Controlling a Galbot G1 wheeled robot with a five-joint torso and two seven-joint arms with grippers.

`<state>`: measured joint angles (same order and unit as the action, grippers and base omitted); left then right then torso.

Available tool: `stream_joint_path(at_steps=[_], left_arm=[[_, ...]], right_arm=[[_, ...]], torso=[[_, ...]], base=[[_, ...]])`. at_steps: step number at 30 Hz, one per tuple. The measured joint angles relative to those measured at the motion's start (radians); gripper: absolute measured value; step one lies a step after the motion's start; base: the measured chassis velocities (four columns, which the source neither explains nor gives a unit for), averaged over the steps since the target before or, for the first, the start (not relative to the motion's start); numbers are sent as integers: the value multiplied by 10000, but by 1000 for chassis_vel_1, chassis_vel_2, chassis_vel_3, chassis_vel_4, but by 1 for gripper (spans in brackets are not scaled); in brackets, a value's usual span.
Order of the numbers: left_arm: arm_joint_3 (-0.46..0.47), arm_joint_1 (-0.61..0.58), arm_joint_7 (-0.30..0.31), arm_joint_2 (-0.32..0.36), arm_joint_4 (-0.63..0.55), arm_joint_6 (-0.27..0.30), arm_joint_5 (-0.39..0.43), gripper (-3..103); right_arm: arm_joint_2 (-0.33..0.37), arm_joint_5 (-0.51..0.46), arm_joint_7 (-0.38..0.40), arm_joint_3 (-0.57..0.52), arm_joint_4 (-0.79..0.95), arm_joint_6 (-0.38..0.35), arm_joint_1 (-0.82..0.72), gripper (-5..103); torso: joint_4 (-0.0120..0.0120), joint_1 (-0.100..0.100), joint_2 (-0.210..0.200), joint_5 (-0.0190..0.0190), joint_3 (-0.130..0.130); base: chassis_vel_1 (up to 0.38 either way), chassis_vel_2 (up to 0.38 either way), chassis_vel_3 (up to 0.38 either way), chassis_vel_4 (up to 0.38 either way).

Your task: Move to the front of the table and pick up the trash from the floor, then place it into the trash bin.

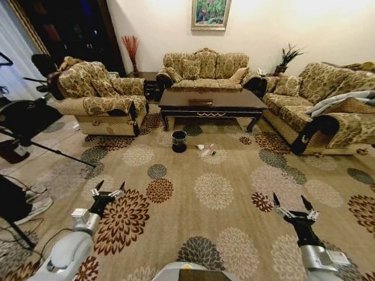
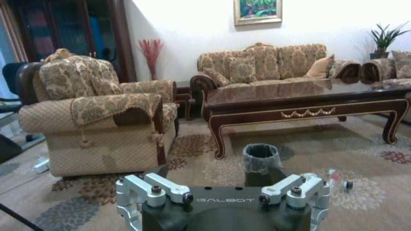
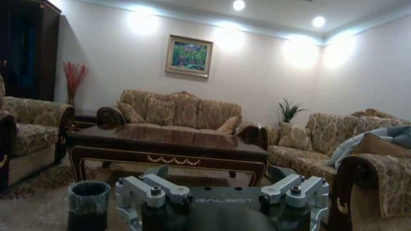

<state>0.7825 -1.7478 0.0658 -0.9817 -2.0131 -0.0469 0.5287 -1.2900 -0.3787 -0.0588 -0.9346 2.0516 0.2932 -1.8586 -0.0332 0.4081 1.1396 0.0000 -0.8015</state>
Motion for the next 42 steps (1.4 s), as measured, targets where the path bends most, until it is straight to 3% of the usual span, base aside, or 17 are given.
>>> stream_joint_path(at_steps=[10, 42], left_arm=[[54, -319, -271, -29, -192, -190, -130, 100], [106, -447, -271, -349, -87, -569, -222, 100]], right_arm=[[-90, 24, 7, 50, -6, 68, 6, 100], [-361, 574, -22, 177, -43, 370, -290, 100]], torso=[[-1, -272, -603, 0, 329], [-1, -974, -2198, 0, 1221]], base=[[0, 0, 0, 0], [0, 0, 0, 0]])
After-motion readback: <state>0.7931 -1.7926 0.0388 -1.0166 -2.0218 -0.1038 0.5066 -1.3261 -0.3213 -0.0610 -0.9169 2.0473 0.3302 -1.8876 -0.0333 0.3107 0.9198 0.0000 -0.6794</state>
